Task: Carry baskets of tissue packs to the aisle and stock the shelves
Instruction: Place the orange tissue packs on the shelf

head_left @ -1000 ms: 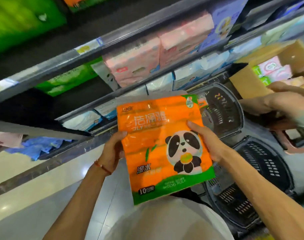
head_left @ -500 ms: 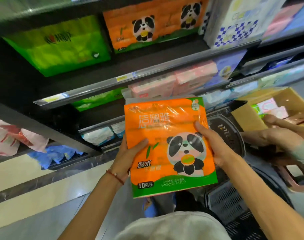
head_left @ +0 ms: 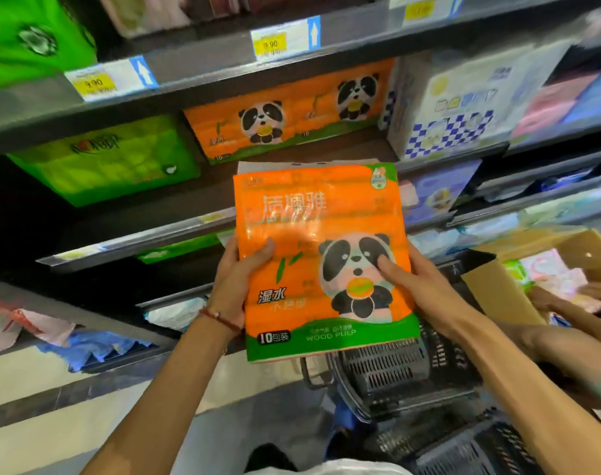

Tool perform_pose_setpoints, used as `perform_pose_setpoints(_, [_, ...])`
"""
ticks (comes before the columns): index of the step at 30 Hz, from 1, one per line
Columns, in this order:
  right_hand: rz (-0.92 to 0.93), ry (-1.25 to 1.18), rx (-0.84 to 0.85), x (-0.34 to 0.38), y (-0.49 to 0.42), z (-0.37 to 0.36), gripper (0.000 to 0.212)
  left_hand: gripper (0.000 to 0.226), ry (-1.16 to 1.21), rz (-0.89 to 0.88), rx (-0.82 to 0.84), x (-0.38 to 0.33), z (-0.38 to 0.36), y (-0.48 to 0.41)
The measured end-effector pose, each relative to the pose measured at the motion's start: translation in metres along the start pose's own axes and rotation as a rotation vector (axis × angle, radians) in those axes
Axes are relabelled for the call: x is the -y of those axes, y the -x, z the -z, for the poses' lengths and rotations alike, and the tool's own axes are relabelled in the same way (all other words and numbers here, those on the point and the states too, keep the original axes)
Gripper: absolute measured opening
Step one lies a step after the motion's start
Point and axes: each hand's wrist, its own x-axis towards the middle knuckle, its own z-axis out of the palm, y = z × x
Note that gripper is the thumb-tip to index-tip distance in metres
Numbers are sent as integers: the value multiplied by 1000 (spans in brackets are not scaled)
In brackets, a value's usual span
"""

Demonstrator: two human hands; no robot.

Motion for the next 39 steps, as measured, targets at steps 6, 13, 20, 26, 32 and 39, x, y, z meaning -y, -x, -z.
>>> perform_pose_setpoints(6, [59,63,51,12,-34,20,43,63,-27,-30,-93,-7,-27,-12])
perform_pose_setpoints(13, [218,217,13,29,-55,26,39,106,-209,-225,-146,6,-24,-21])
perform_pose_setpoints(20, [415,306,-171,49,-77,7,55,69,-418,-541,-357,-11,-35,-26])
perform_pose_setpoints(26, [569,366,-310,53,-101,-6,58,52,-577,-753,-388,-31,-28,-45])
perform_pose_setpoints(32, [681,349,-454,44,-137,-8,35,55,-827,-1067,-458,-38,-18,-94])
perform_pose_setpoints(39, [814,382,-561,47,-179,1,39,50,-870,-1220,-570,-38,-15,-146])
